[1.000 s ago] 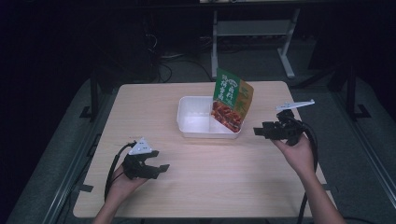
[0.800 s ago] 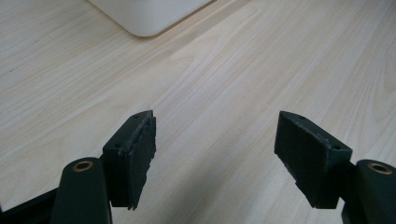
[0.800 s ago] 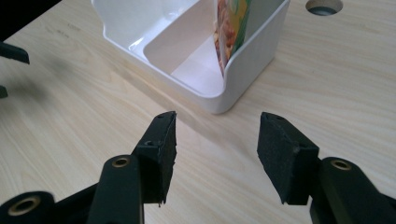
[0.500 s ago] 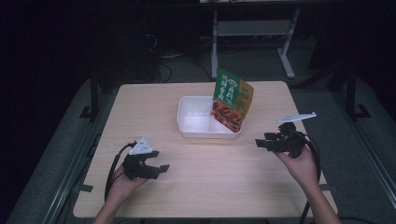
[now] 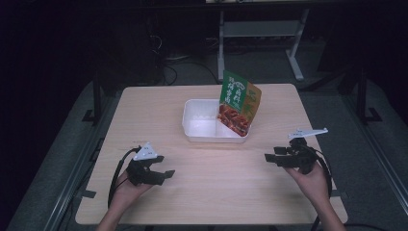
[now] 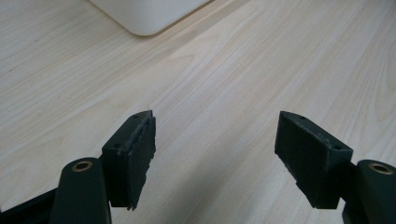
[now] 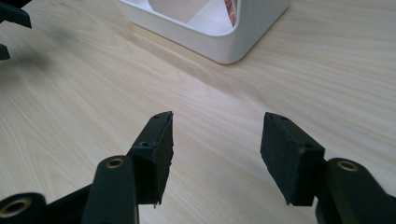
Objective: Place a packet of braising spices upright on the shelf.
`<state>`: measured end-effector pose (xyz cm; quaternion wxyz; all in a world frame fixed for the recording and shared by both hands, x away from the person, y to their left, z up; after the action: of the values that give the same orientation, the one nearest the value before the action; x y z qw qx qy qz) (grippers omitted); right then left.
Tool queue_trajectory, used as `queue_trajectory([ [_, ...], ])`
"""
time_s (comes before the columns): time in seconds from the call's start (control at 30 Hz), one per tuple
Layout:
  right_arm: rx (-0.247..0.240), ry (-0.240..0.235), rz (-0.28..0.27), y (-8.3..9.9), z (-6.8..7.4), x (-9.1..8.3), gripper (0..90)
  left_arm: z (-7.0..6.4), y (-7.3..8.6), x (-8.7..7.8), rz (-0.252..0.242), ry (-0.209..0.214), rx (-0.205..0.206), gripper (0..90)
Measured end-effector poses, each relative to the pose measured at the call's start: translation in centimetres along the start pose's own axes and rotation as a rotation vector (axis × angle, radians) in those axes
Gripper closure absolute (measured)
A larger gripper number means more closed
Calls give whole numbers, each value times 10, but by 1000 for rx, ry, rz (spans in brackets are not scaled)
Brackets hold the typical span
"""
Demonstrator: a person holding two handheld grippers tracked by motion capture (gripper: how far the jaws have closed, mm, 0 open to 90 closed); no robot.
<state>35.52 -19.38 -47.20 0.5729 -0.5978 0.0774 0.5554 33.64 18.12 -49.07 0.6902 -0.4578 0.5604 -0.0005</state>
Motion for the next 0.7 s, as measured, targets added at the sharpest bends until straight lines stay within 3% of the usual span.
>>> queue_trajectory([
  [0.7, -5, -28, 18, 43, 17, 6, 403, -3, 1, 2, 6, 1, 11, 284],
])
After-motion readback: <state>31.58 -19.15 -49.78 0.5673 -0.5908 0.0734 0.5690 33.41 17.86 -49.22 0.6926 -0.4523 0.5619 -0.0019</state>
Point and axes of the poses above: each handheld gripper's, and its own axes: x roughly forward along the jaws, y roughly out of its underside, z roughly to its left, the point moved 9 cm from there along x, roughly forward along the jaws, and after that the axes turned 8 degrees about z, right-handed, at the moved point
